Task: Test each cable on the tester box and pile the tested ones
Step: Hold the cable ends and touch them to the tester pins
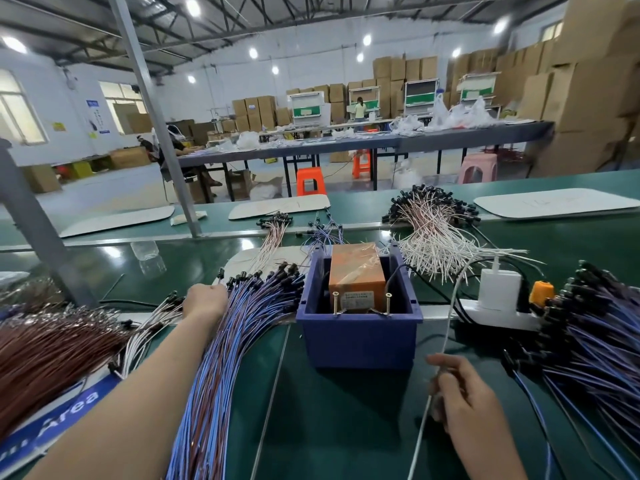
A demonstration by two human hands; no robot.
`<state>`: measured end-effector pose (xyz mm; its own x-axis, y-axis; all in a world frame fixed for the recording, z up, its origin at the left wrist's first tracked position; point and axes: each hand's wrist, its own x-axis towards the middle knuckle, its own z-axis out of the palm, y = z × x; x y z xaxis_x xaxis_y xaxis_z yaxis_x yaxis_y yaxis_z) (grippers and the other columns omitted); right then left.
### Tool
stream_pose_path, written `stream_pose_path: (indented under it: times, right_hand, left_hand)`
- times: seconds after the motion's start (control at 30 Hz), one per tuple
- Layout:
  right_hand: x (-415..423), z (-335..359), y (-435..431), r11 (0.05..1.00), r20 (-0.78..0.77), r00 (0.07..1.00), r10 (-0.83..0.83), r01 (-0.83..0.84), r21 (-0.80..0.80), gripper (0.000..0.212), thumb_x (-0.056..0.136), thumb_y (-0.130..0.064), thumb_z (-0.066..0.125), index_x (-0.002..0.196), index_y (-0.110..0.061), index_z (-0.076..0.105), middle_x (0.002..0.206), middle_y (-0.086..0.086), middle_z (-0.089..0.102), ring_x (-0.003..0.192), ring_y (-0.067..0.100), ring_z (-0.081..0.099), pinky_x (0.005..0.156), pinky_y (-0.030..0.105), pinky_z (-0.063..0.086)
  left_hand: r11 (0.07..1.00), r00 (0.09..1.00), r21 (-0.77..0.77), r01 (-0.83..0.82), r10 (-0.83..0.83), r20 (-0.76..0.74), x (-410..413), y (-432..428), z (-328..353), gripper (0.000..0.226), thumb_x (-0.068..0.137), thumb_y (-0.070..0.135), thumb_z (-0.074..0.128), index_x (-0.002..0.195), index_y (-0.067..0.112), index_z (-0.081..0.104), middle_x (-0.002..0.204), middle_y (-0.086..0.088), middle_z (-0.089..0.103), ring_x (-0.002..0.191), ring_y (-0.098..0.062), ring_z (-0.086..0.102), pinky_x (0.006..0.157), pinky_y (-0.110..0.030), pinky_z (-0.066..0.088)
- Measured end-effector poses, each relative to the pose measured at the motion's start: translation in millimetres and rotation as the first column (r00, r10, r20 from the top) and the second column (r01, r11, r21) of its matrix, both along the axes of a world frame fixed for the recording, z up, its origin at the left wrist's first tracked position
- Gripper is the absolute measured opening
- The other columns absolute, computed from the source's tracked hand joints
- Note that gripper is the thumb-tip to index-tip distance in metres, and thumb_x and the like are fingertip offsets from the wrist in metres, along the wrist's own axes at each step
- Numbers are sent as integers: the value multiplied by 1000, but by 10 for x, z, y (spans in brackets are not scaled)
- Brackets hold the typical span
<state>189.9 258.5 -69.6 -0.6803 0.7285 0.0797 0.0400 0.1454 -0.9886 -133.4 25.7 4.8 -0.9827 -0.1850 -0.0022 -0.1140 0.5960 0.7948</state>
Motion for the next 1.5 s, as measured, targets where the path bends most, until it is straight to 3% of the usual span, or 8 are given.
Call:
stream_pose_path:
  times: [0.13, 0.3, 0.53, 0.9, 1.07, 1.2, 1.37, 1.5]
  right_hand:
    - [27, 83, -66, 1000, -13, 1000, -20, 20, -11, 31, 102, -11, 47, 100, -35, 65, 73, -6, 69, 49, 6, 55, 52, 25, 43]
    - [126, 319, -233, 998, -228, 973, -47, 54, 26, 29, 102, -27, 47, 105, -51, 62, 86, -6, 70, 64, 9, 63, 54, 15, 49]
    - [279, 821, -427, 744, -683, 729, 35, -476, -470, 39, 88, -52, 52, 101, -24, 76, 81, 2, 68, 77, 18, 68, 70, 30, 56]
    - [794, 751, -27, 686, -586, 808, -60, -394, -612, 27, 86, -43, 62, 74, -20, 68, 48, -4, 6, 41, 11, 0, 31, 21, 12]
    - [730, 664, -33, 804, -460, 886, -56, -233, -547, 21, 82, -38, 65, 76, -18, 66, 43, -8, 18, 33, 6, 10, 32, 15, 13]
    - [421, 538, -337, 997, -233, 972, 32, -46, -54, 13, 95, -34, 59, 90, -31, 71, 46, -8, 39, 37, 4, 29, 36, 15, 26]
    - [116, 389, -618, 892, -127, 992, 2, 56, 448, 51, 93, -49, 58, 138, -53, 34, 73, -11, 64, 54, 7, 58, 54, 24, 48]
    - [3, 322, -863, 880, -192, 971, -146, 216, 424, 82, 83, -66, 51, 148, -62, 1, 97, -26, 58, 58, 4, 60, 62, 37, 51]
  left_hand:
    - [945, 947, 305, 122, -19, -320, 371, 53, 517, 25, 107, 23, 44, 116, 3, 55, 108, -19, 66, 83, -25, 63, 74, -36, 54]
    - [835, 496, 37, 549, -290, -818, 1517, 276, 1190, 7, 105, 29, 47, 106, 33, 52, 76, 4, 62, 62, -4, 59, 50, -14, 46]
    - [598, 258, -463, 655, -752, -607, 2867, 662, 317, 12, 102, 36, 49, 109, 28, 56, 78, 5, 69, 64, -11, 65, 55, -29, 48]
    - [275, -17, -851, 446, -949, -316, 2722, 211, -9, 23, 99, 38, 47, 104, 36, 70, 84, 18, 69, 67, -1, 64, 57, -19, 50]
    - [445, 43, -882, 158, -895, -444, 2321, -147, 313, 40, 72, 9, 75, 108, 25, 69, 100, 8, 64, 101, -19, 56, 89, -33, 38]
    - [611, 18, -771, 181, -785, -619, 2549, 17, 440, 35, 84, 15, 55, 115, 20, 71, 121, -4, 57, 111, -25, 47, 94, -33, 35]
    - [574, -136, -745, 340, -754, -642, 2797, 361, 50, 14, 101, 22, 62, 107, 18, 74, 109, 1, 62, 102, -17, 54, 92, -29, 46]
    - [655, -95, -679, 332, -693, -715, 2709, 393, -353, 14, 97, 21, 68, 109, 21, 76, 107, 0, 66, 100, -15, 59, 90, -30, 48]
